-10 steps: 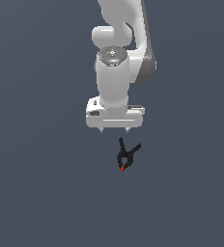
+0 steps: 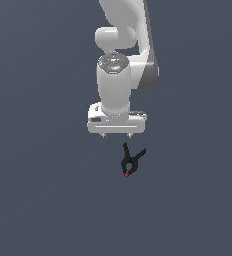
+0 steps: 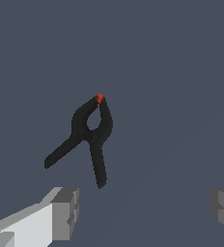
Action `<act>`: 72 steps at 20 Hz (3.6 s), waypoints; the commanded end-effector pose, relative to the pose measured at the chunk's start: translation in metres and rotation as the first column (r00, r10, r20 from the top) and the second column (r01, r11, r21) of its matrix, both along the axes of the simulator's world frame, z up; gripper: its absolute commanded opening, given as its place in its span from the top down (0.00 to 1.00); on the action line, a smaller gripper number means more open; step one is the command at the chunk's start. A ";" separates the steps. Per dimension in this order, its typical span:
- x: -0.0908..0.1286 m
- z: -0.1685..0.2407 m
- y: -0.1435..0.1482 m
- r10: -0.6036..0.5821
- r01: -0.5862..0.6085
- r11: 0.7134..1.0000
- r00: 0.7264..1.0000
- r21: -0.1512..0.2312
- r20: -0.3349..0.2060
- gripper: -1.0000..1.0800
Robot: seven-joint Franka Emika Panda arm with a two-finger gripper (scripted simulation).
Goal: Pick up the object and move it to a goal position.
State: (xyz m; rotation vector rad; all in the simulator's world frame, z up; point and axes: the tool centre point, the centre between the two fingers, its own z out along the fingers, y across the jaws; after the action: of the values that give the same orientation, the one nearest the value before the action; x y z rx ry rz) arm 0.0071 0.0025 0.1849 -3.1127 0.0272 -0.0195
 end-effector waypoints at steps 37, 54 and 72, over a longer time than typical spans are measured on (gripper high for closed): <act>0.026 -0.114 0.069 -0.327 0.327 0.945 0.945 -0.028 -0.013 0.04; 0.024 -0.160 0.070 -0.331 0.330 0.943 0.944 -0.029 -0.013 0.04; 0.025 -0.165 0.070 -0.331 0.330 0.944 0.944 -0.028 -0.014 1.00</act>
State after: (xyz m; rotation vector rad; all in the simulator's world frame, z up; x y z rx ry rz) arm 0.0321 0.0726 0.0198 -3.0922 0.5534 0.0017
